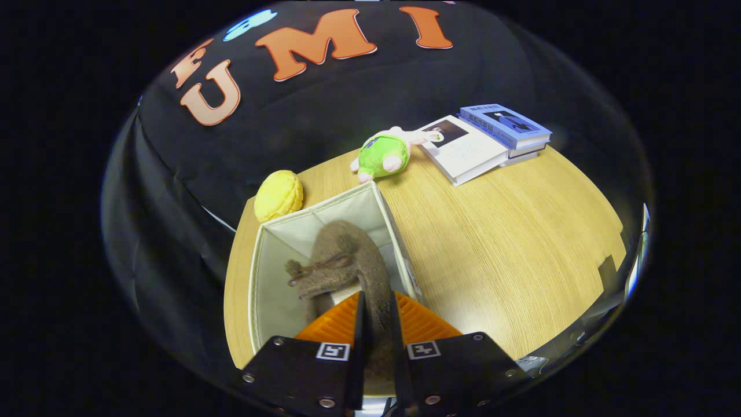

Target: Open the storage box then place both shoes into the box .Put the left shoe in first, then the right shoe, with the right side of both shoes facing outward in a uniform manner.

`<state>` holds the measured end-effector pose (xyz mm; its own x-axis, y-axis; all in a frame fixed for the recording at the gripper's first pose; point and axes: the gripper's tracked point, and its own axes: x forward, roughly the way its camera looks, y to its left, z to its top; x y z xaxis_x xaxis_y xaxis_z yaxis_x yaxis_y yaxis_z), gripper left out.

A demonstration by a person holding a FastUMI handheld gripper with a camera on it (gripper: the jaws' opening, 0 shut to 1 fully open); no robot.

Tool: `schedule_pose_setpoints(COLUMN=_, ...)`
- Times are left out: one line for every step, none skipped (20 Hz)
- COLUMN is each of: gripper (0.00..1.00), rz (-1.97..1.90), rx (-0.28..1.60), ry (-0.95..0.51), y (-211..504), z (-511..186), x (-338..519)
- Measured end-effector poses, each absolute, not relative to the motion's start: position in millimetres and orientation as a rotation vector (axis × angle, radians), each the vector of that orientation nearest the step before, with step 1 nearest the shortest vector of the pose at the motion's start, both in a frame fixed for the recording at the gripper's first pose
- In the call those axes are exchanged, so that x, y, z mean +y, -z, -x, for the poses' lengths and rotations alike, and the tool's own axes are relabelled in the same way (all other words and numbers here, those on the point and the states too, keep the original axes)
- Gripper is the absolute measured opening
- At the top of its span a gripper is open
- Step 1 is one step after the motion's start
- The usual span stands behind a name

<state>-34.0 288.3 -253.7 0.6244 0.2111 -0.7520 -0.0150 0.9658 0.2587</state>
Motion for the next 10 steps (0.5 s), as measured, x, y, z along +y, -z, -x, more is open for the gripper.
schedule_pose_setpoints(gripper=0.37, rz=-0.237, rx=0.877, ry=-0.149, y=249, z=33, x=292)
schedule_pose_setpoints(gripper=0.53, rz=-0.233, rx=0.867, ry=-0.163, y=242, z=32, x=293)
schedule_pose_setpoints(gripper=0.68, rz=-0.216, rx=0.852, ry=-0.169, y=236, z=30, x=291)
schedule_pose_setpoints(gripper=0.83, rz=-0.194, rx=0.831, ry=-0.168, y=229, z=26, x=287)
schedule_pose_setpoints(gripper=0.98, rz=-0.176, rx=0.809, ry=-0.166, y=222, z=23, x=282)
schedule_pose_setpoints(gripper=0.99, rz=-0.169, rx=0.790, ry=-0.168, y=214, z=18, x=279)
schedule_pose_setpoints(gripper=0.99, rz=-0.164, rx=0.770, ry=-0.171, y=206, z=14, x=276)
schedule_pose_setpoints(gripper=0.99, rz=-0.158, rx=0.748, ry=-0.168, y=196, z=9, x=270)
schedule_pose_setpoints(gripper=0.99, rz=-0.150, rx=0.722, ry=-0.166, y=184, z=4, x=264)
schedule_pose_setpoints(gripper=0.99, rz=-0.140, rx=0.691, ry=-0.166, y=172, z=-2, x=257)
